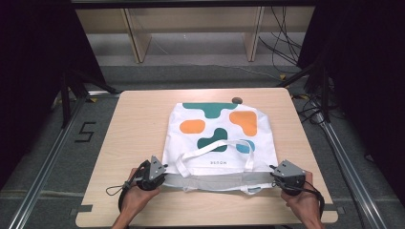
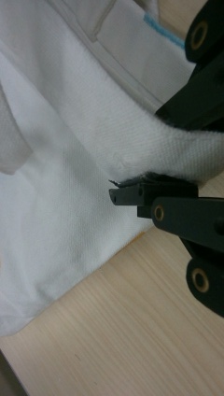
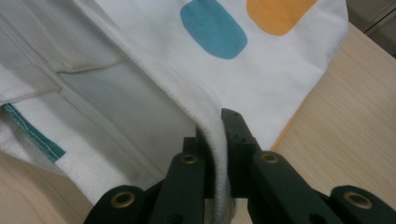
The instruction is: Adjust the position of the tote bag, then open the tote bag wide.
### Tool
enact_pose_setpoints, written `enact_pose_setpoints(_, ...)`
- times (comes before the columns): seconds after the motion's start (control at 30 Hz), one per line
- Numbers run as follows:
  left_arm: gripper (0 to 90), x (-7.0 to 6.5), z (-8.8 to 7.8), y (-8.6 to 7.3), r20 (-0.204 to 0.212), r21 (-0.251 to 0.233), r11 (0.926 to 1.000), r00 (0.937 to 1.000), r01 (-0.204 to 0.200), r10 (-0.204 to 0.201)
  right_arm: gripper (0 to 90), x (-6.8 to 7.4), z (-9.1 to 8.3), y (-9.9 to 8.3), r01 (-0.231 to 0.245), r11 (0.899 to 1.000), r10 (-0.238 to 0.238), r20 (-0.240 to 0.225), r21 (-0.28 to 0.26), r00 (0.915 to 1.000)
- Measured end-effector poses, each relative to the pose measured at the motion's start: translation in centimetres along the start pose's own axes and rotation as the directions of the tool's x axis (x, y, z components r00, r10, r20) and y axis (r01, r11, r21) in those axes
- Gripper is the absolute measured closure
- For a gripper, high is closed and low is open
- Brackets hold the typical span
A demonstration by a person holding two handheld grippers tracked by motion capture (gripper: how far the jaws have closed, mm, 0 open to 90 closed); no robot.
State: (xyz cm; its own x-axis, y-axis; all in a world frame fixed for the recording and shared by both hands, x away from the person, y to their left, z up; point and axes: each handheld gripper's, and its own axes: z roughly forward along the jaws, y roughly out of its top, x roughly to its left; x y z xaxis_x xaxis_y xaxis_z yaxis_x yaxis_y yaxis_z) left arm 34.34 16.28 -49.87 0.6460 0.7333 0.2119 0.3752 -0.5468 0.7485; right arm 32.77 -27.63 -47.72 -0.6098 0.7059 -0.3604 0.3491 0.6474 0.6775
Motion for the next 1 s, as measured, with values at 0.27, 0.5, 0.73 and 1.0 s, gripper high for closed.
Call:
enact_pose_setpoints(0.27, 83.8, 0.3, -1.2, 0.7, 0.009, -0.109, 0.993, 0.999, 0.044, -0.043, 86.7, -0.4, -1.0, 0.3, -0.039, 0.997, 0.04, 0.009, -0.062, 0.9992)
enact_pose_setpoints(0.5, 85.0, 0.6, -2.9, 1.8, -0.006, -0.184, 0.9814, 0.9984, 0.054, -0.056, 87.8, -0.3, -2.7, 1.8, 0.011, 0.993, -0.001, 0.089, -0.115, 0.9961)
enact_pose_setpoints(0.73, 86.0, 1.3, -5.4, 4.7, -0.015, -0.259, 0.9655, 0.9993, 0.028, -0.033, 88.1, -1.6, -5.4, 4.1, 0.044, 0.982, -0.016, 0.156, -0.182, 0.9876)
enact_pose_setpoints(1.0, 86.3, 2.3, -9.8, 8.8, -0.069, -0.384, 0.9229, 0.9976, -0.025, -0.001, 88.1, -3.7, -9.0, 7.6, 0.063, 0.954, 0.0, 0.21, -0.294, 0.9778)
